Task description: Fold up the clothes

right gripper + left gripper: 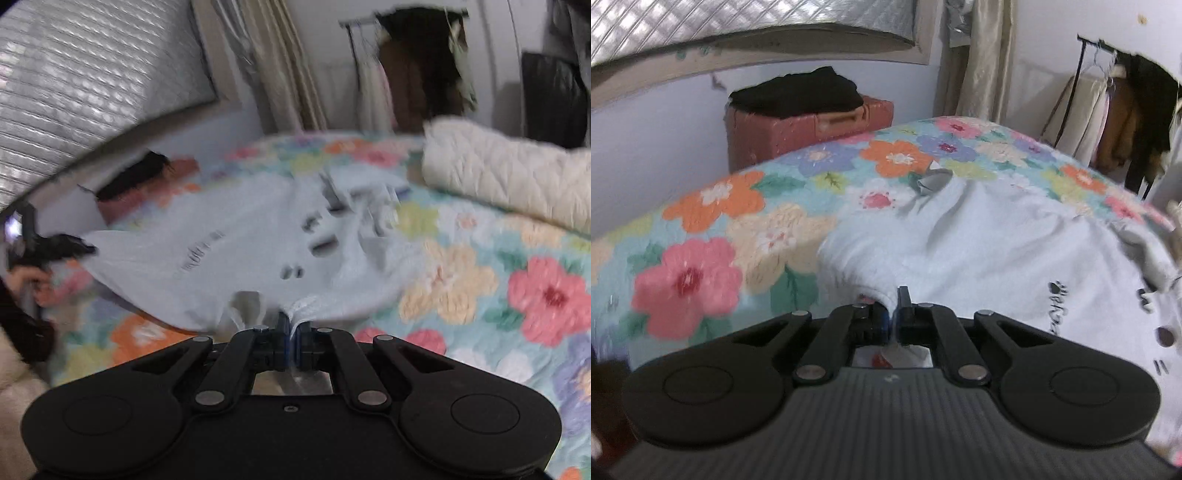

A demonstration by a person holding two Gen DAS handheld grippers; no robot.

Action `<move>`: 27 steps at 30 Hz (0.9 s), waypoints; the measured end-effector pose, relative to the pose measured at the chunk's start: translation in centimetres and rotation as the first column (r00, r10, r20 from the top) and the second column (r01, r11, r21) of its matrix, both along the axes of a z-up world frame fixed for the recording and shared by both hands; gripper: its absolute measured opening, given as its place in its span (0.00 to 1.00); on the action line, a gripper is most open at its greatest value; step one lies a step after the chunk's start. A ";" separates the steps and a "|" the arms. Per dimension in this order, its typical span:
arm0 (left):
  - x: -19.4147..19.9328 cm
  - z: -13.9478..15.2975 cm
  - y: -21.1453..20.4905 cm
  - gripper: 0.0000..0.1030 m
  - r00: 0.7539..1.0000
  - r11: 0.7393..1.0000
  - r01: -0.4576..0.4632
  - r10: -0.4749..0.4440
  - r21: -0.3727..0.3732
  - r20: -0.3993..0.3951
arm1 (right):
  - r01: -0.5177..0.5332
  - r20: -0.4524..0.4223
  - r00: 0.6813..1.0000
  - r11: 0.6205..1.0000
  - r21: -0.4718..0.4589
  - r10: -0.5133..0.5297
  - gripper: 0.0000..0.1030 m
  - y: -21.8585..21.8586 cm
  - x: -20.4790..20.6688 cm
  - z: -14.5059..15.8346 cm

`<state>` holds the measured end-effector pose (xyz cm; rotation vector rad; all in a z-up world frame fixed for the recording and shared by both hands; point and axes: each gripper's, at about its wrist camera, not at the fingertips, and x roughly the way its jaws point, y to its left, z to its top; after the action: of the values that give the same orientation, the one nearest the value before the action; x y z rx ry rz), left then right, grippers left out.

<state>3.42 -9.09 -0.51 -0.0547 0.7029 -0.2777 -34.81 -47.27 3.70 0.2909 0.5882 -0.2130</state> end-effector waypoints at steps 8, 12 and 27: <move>-0.8 -2.4 -0.3 0.03 0.999 0.983 -0.002 0.008 0.184 -0.034 | 0.136 -0.111 0.986 0.982 0.132 -0.122 0.05 -2.4 -1.2 -7.6; -2.0 -1.3 0.6 0.03 1.000 0.997 0.003 -0.001 0.077 -0.029 | 0.108 -0.047 0.994 0.982 0.157 -0.102 0.05 -2.5 -1.5 -5.4; 0.1 -5.5 1.3 0.05 0.958 0.996 -0.018 0.041 0.086 -0.283 | 0.222 -0.240 0.950 0.972 0.073 -0.199 0.05 -3.6 -2.7 -10.7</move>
<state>3.53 -7.77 -5.97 -0.0260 0.9984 -0.2134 -37.53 -50.88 -6.96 0.4301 0.8008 -0.4292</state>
